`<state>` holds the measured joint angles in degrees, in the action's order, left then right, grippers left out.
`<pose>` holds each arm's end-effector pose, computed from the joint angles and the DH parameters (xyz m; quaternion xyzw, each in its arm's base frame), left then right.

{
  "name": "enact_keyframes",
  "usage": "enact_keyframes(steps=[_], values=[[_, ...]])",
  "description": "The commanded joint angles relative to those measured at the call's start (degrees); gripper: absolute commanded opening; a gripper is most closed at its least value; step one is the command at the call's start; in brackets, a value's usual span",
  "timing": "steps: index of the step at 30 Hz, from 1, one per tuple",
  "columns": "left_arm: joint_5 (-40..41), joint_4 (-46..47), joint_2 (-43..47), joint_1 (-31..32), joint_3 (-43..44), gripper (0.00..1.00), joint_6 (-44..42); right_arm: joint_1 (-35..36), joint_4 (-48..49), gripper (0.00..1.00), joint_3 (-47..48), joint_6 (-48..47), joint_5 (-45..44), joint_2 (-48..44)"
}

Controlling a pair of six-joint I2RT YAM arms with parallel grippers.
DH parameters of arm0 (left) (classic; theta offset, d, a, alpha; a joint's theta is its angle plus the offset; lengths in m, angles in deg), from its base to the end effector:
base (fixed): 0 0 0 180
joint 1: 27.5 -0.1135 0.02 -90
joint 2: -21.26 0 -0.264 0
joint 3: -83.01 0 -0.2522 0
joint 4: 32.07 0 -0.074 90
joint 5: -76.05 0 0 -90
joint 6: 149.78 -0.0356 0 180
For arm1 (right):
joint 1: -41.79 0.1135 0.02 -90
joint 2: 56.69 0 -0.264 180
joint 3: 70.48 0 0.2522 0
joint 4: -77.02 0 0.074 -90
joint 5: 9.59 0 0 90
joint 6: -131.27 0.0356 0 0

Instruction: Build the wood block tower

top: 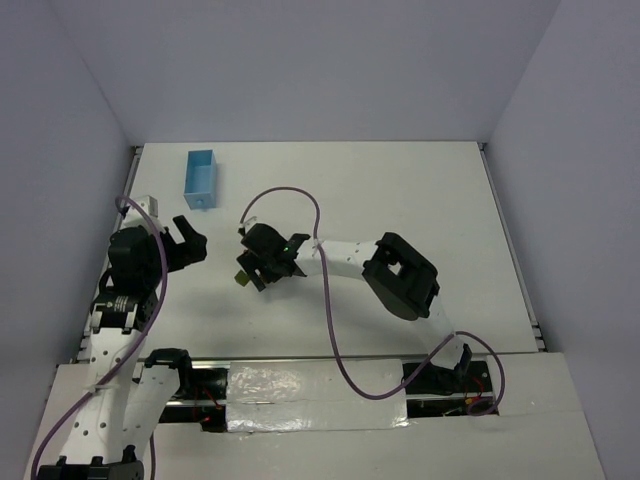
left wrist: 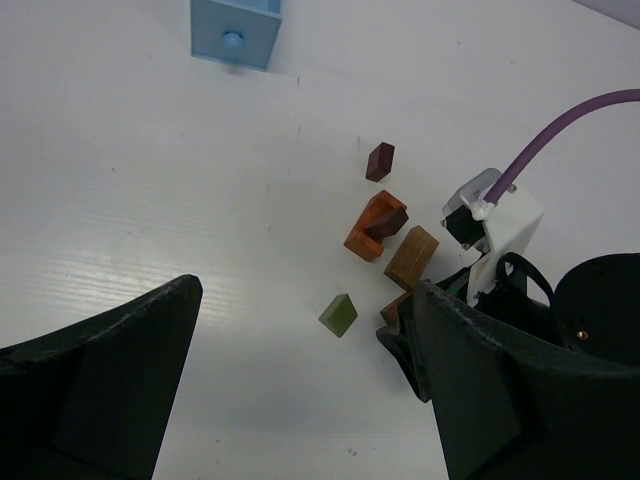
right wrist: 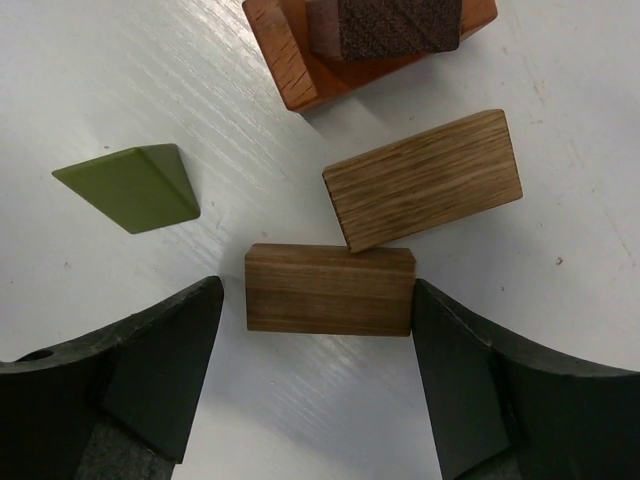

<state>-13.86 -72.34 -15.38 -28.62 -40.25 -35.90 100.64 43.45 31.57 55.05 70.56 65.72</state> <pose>0.1479 0.0029 0.3199 -0.1779 0.8005 -0.1123 0.5612 0.2443 0.3924 0.1605 -0.3385 0.8852 0.1169 0.2969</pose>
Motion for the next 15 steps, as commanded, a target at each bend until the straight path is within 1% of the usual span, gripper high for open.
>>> enact_keyframes(steps=[1, 4, 5, 7, 9, 10, 12, 13, 14, 15], values=[[-1.4, 2.2, -0.4, 0.2, 0.9, 0.99, -1.5, 0.3, 0.3, 0.81, 1.7, 0.0, -1.1, -0.1], [-1.9, 2.4, -0.5, 0.2, 0.8, 0.99, -1.6, 0.4, -0.1, 0.78, 1.8, 0.0, -1.7, 0.2], [-2.2, 2.4, -0.6, 0.2, 0.7, 1.00, -1.7, 0.5, -0.1, 0.67, 1.7, 0.0, -1.8, 0.1], [-2.4, 2.3, -0.8, 0.2, 0.8, 1.00, -1.7, 0.4, -0.2, 0.56, 0.6, 0.4, -2.4, -1.1], [-2.7, 2.4, -0.9, 0.2, 0.7, 1.00, -1.7, 0.3, 0.5, 0.51, -1.4, 1.1, -3.3, -4.7], [-2.9, 2.5, -1.0, 0.2, 0.8, 1.00, -1.9, 0.3, 1.7, 0.49, -4.7, 1.8, -4.5, -6.4], [-3.0, 2.4, -1.1, 0.2, 0.8, 1.00, -1.9, -0.1, 2.8, 0.49, -8.6, 2.5, -5.7, -10.4], [-3.2, 2.4, -1.1, 0.2, 0.8, 0.99, -1.9, -0.6, 2.9, 0.49, -12.2, 3.4, -6.8, -14.3], [-3.4, 2.6, -1.1, 0.2, 0.8, 1.00, -1.9, -2.3, 2.9, 0.49, -14.0, 4.1, -7.3, -16.2], [-3.6, 2.6, -1.1, 0.2, 0.8, 0.99, -1.9, -3.6, 2.9, 0.49, -17.9, 4.5, -7.3, -18.1]])
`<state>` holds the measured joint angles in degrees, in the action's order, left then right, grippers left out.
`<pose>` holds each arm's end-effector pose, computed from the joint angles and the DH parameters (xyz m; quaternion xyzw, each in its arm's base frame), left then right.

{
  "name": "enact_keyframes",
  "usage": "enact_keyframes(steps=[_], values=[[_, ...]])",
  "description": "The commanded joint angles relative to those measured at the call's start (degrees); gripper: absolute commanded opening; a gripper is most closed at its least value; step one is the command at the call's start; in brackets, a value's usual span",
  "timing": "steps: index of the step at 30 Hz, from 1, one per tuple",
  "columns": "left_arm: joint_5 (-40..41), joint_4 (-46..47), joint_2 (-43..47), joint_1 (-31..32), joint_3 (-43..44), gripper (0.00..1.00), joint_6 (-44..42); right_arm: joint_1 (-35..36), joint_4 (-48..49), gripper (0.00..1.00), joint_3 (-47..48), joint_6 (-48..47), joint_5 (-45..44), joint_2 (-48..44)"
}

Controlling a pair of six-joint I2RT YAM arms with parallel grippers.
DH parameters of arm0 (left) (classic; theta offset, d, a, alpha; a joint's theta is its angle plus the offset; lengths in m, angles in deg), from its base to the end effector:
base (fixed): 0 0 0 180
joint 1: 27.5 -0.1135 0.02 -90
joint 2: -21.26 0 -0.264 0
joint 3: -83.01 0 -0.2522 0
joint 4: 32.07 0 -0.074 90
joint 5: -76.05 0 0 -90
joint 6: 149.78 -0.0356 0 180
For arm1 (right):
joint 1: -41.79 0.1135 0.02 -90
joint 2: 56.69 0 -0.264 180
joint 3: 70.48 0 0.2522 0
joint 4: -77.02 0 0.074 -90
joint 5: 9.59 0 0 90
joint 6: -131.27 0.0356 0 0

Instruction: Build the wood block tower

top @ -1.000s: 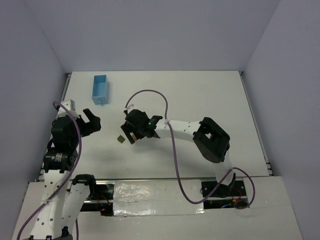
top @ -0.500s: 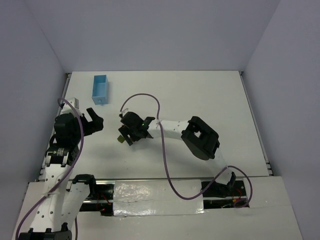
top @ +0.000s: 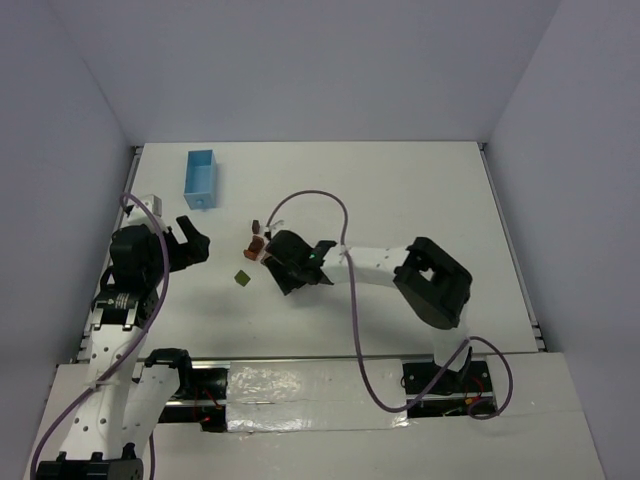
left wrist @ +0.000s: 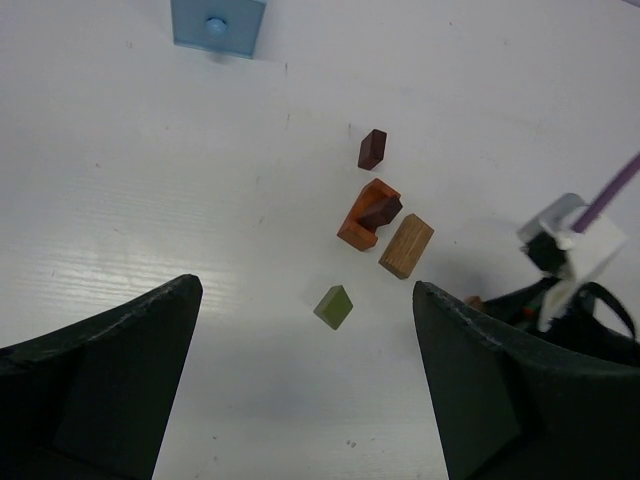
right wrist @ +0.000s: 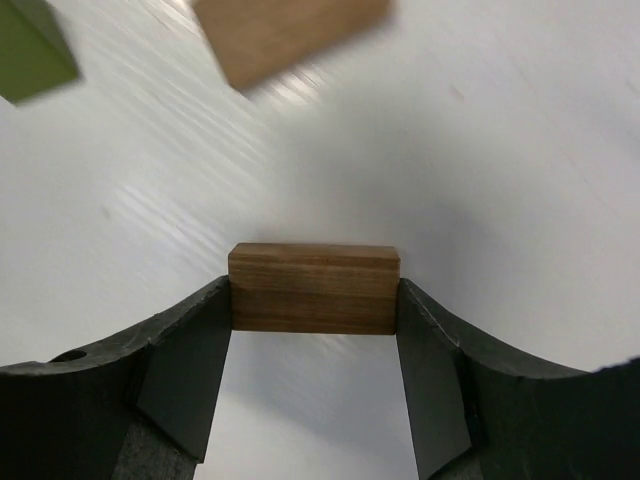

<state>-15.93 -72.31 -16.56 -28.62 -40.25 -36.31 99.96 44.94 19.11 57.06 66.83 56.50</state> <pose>0.1521 0.0017 0.3173 -0.1663 0.8087 -0.1233 0.5506 0.2267 0.3493 0.1655 -0.3104 0.8972 0.0860 0.3020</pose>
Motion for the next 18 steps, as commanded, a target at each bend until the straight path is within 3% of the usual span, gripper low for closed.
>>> enact_keyframes(steps=[1, 5, 9, 18], values=[[-1.6, 2.6, 0.0, 0.2, 0.7, 1.00, -1.5, -4.6, 1.5, 0.49, -7.4, 3.1, -3.1, -12.2], [-1.6, 2.5, 0.0, 0.3, 0.7, 0.99, -1.3, -15.2, 1.8, 0.50, -14.7, 3.7, 1.2, -16.9], [-4.5, 3.1, 0.0, 0.2, 0.3, 0.99, -1.1, -25.1, -1.7, 0.50, -13.5, -2.1, 2.8, -14.2], [-6.5, 3.5, -0.8, 0.7, 0.0, 0.99, -0.9, -36.2, -2.5, 0.55, -10.4, -7.7, 7.3, -8.3]])
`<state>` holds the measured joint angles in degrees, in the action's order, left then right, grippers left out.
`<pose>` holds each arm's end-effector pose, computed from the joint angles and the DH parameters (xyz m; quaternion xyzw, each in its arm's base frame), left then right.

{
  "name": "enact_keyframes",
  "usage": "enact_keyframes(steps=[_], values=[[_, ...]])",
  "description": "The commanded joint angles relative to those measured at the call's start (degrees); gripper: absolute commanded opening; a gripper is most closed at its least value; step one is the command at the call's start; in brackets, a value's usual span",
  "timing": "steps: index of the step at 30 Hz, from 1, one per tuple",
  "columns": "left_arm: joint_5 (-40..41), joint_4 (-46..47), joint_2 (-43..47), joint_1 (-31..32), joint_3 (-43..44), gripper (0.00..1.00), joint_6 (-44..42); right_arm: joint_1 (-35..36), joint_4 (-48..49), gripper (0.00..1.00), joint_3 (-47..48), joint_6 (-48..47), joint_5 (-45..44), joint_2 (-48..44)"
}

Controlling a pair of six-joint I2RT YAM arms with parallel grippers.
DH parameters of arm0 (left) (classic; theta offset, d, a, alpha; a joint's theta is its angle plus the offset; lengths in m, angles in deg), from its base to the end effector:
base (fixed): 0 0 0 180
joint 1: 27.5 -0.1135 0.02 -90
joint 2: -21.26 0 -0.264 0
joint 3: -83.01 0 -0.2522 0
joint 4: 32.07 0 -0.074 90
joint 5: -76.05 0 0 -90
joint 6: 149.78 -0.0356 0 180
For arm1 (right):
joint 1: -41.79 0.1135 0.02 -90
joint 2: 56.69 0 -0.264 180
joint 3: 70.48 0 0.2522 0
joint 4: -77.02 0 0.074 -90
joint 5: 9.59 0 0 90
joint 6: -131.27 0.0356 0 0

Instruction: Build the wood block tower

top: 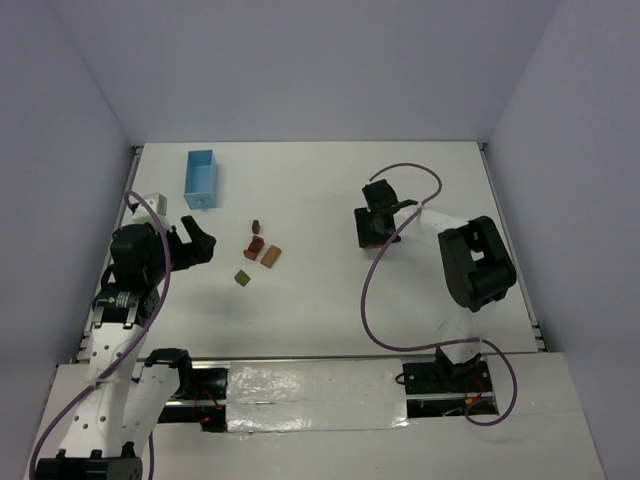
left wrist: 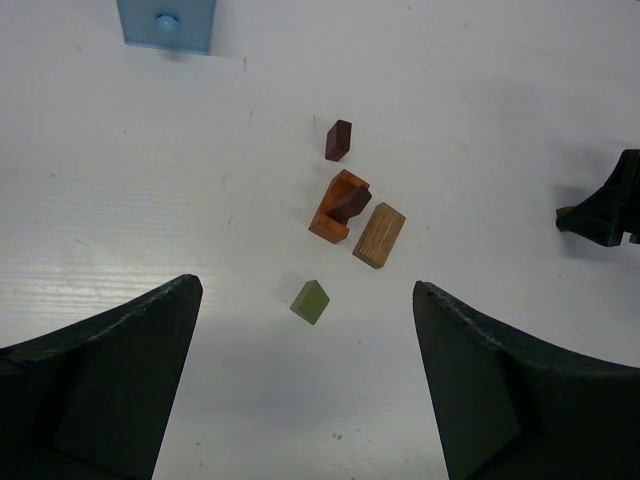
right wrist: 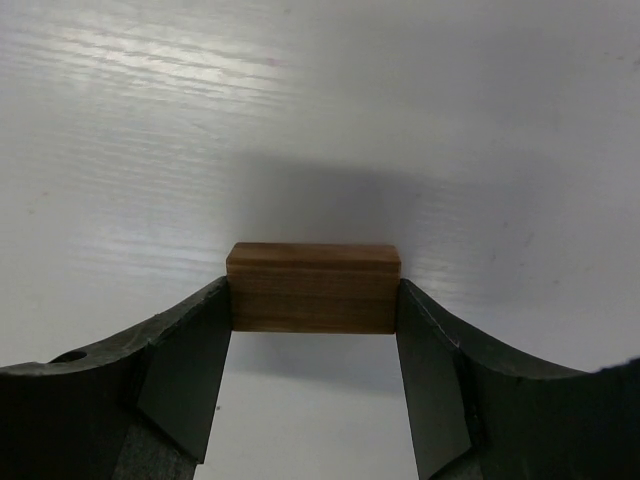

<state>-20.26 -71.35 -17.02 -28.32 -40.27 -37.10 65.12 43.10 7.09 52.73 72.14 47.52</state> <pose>0.1543 -0.0017 0.3179 -0.1368 0.8112 -0.1519 0.5478 0.3362 0.1394 0.1612 -0.0815 0.9614 0.0092 0.2627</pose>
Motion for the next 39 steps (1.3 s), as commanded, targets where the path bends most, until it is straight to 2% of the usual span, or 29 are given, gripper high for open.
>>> enact_keyframes(steps=[1, 4, 5, 6, 7, 11, 14, 18, 20, 21, 22, 23, 25, 26, 27, 29, 32, 39], values=[[-2.4, 2.5, -0.6, 0.3, 0.1, 1.00, -0.1, -1.8, -0.8, 0.57, 1.9, -3.5, 1.7, 0.9], [-2.7, 2.3, -1.4, 0.3, 0.3, 0.99, -0.1, -2.5, -2.2, 0.62, 2.8, -3.0, 0.7, 1.8], [-2.8, 2.3, -1.4, 0.3, 0.3, 1.00, -0.1, -2.4, -2.2, 0.67, 2.7, -2.6, 1.0, 1.4], [-2.9, 2.3, -1.4, 0.3, 0.3, 0.99, -0.1, -2.4, -2.1, 0.95, 2.3, -2.2, 1.4, 0.8], [-2.7, 2.3, -1.4, 0.3, 0.3, 1.00, -0.1, -2.3, -1.7, 1.00, 1.9, -1.9, 2.4, -0.9], [-2.1, 2.1, -1.5, 1.7, 0.4, 1.00, 0.0, -0.6, -0.7, 1.00, 2.4, 0.5, 4.1, -5.4], [-1.9, 2.0, -1.8, 1.7, 0.5, 0.99, 0.0, 4.6, 1.3, 1.00, 4.6, 2.2, 2.2, -7.3], [0.1, 1.5, -1.6, 1.7, 0.5, 1.00, 0.5, 11.7, 4.5, 1.00, 7.7, 4.3, -1.6, -5.2], [1.3, 1.3, -1.2, 1.7, 0.4, 0.99, 0.9, 14.6, 7.0, 0.99, 9.8, 4.4, 0.2, -3.6], [1.7, 1.3, -0.8, 1.7, 0.4, 1.00, 1.4, 15.5, 8.2, 0.97, 10.4, 3.4, 3.9, -1.8], [2.3, 1.3, -0.7, 1.7, 0.5, 1.00, 1.5, 17.0, 10.4, 0.95, 11.2, 2.5, 5.6, -0.9], [2.4, 1.3, -0.7, 1.7, 0.4, 0.99, 1.6, 17.6, 11.1, 0.87, 13.6, 1.6, 6.9, 0.2], [2.2, 1.3, -1.0, 1.7, 0.4, 0.99, 1.5, 18.9, 8.3, 0.81, 17.7, 0.1, 6.3, 4.9], [2.0, 1.3, -1.3, 1.7, 0.5, 1.00, 1.5, 20.1, 7.9, 0.69, 21.1, -0.6, 6.3, 6.4], [1.7, 1.3, -1.4, 1.7, 0.4, 0.99, 1.4, 20.6, 8.1, 0.64, 22.1, -1.4, 7.2, 8.6], [0.5, 1.4, -1.6, 1.7, 0.4, 0.99, 1.1, 21.7, 9.6, 0.60, 24.0, -2.1, 9.5, 10.1], [-0.4, 1.5, -1.8, 1.7, 0.4, 1.00, 0.9, 23.0, 8.6, 0.61, 27.7, -1.0, 12.1, 13.1], [-1.4, 1.8, -1.9, 1.7, 0.3, 0.99, 0.7, 24.9, 12.2, 0.63, 29.5, 2.3, 19.2, 16.0]])
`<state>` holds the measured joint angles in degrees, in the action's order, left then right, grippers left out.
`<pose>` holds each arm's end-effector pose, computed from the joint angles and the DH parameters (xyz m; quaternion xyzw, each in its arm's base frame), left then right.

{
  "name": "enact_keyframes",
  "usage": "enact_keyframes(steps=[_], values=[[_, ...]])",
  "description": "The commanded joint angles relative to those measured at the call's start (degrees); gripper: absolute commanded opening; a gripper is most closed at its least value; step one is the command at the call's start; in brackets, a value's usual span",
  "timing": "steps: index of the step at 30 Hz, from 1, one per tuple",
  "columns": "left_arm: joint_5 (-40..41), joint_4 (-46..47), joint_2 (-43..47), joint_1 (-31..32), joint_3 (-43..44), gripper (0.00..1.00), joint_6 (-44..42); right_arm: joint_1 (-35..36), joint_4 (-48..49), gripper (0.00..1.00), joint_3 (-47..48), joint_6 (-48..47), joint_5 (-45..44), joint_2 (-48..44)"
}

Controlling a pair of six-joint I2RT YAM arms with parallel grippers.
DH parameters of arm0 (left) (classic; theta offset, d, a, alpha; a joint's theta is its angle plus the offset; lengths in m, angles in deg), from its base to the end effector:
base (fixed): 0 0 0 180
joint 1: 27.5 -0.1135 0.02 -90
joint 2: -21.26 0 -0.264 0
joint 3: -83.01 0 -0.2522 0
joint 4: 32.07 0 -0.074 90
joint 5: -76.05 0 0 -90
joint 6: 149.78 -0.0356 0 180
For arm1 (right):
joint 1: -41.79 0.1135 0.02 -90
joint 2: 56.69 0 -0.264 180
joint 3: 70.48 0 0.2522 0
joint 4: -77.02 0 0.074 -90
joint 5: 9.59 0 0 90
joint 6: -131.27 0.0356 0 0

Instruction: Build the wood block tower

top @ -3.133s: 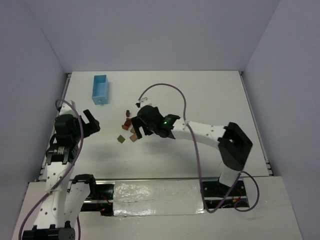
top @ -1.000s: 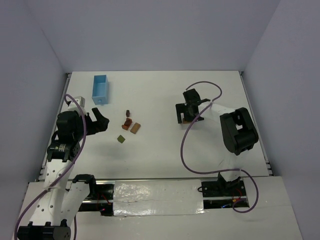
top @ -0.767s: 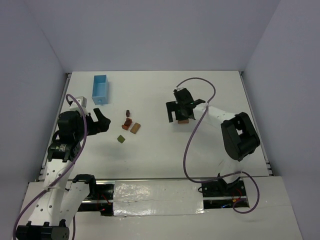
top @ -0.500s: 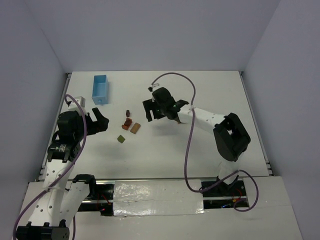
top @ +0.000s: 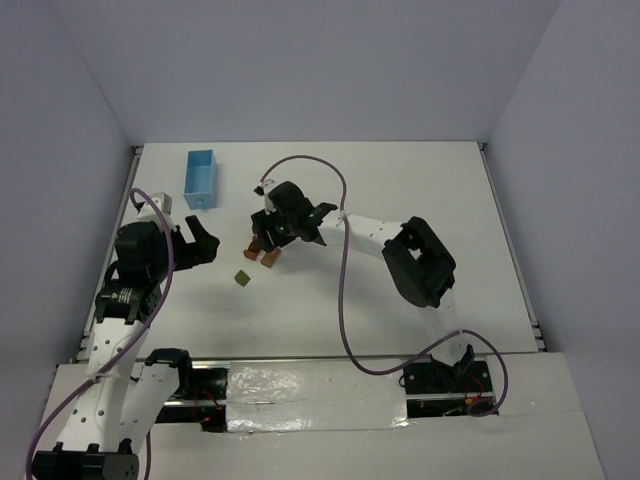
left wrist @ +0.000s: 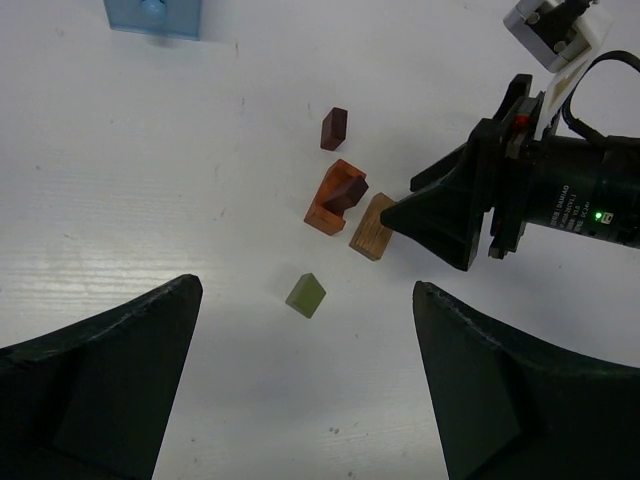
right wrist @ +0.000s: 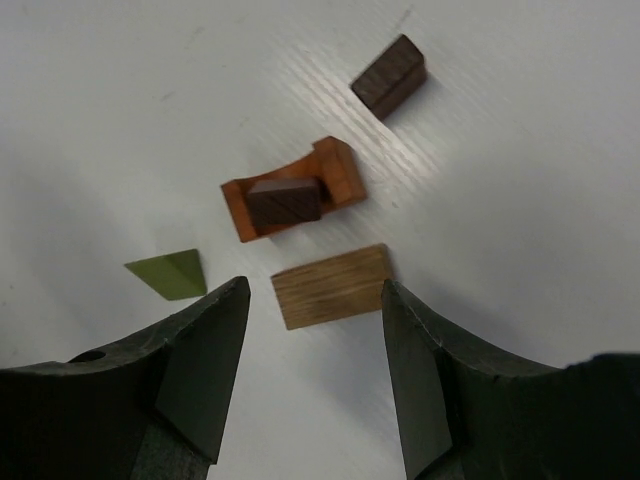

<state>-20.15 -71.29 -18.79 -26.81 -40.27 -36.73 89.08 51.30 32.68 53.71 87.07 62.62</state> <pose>0.1605 -0.0058 0.3138 -0.1316 0.8206 -0.1581 0.5333 0.3177 0.3503 0.2006 -0.2956 0.8626 0.2487 0.3266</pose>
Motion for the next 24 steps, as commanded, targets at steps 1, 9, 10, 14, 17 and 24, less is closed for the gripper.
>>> enact_keyframes(steps=[1, 9, 10, 14, 17, 24], values=[[-1.7, 1.7, -0.2, 0.2, 0.4, 1.00, 0.3, 1.1, 3.8, 0.63, 4.5, 1.4, 4.2, 1.5], [-2.2, 1.8, -0.3, 0.2, 0.2, 1.00, 0.2, 1.5, 0.8, 0.61, 11.0, 1.5, 2.6, 6.5], [-2.3, 1.8, -0.4, 0.2, 0.3, 0.99, 0.2, 1.5, 0.6, 0.61, 11.7, 1.4, 2.2, 6.9], [-2.7, 1.9, -0.6, 0.2, 0.2, 1.00, 0.2, 1.7, 0.2, 0.59, 12.5, 1.2, 1.9, 8.2], [-2.9, 1.9, -0.8, 0.2, 0.2, 0.99, 0.1, 1.7, 0.4, 0.55, 12.6, 0.9, 2.3, 8.8], [-3.1, 1.9, -0.9, 0.2, 0.2, 0.99, 0.0, 1.7, 0.5, 0.49, 12.5, 0.8, 3.1, 9.6]])
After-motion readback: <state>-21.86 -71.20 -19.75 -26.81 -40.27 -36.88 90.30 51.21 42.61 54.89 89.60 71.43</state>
